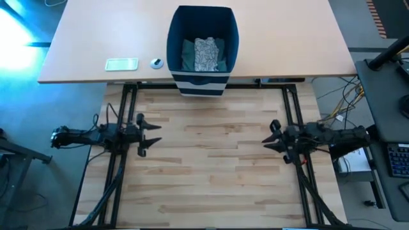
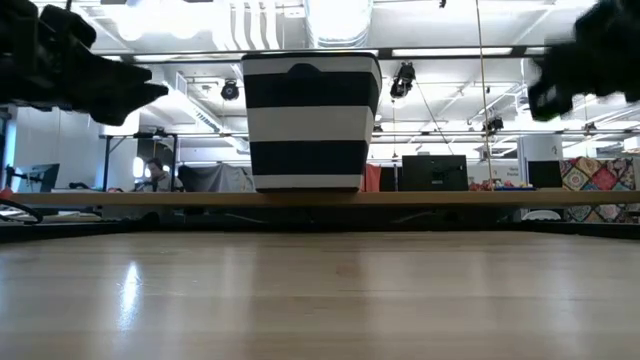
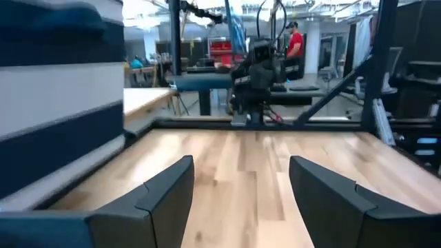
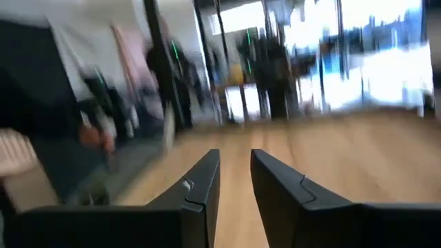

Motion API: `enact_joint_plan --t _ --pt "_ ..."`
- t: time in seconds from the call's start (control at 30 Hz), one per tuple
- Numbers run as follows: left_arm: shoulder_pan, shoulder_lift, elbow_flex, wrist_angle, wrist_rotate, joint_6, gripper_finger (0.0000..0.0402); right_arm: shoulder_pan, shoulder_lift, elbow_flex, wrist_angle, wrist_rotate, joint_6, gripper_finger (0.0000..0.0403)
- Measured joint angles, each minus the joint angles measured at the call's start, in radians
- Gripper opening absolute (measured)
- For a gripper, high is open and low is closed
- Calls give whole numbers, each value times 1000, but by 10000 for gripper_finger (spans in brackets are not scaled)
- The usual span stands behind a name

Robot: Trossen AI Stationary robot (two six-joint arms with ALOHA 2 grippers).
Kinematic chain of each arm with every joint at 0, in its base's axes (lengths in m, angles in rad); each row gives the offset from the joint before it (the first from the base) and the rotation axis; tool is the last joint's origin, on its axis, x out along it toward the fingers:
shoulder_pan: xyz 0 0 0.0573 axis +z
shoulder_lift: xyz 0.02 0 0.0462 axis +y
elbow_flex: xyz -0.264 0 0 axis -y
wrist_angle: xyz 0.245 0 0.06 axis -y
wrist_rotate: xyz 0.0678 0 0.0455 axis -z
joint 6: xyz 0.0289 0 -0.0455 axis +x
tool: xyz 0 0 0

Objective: Fold Laundry from Bin
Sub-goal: Return to Home Position

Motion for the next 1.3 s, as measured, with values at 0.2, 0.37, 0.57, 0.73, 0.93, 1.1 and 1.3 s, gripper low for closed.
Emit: enact_joint_plan --t 0.2,0.37,0.57,0.73,0.93,1.1,1.3 --pt "0 66 9 -30 11 -18 221 0 86 18 -83 51 94 87" --pt "0 113 10 -29 9 -25 221 0 138 26 -84 53 98 88" --pt "0 157 10 -30 9 -25 221 0 172 27 -85 53 98 77" --pt "0 187 10 -30 9 -25 221 0 177 27 -84 54 98 76" --pt "0 215 10 -27 9 -25 221 0 177 27 -85 54 95 84" --pt "0 231 10 -28 9 -25 221 0 147 18 -85 54 95 88" --pt "0 249 11 -27 9 -25 221 0 57 3 -85 54 95 85"
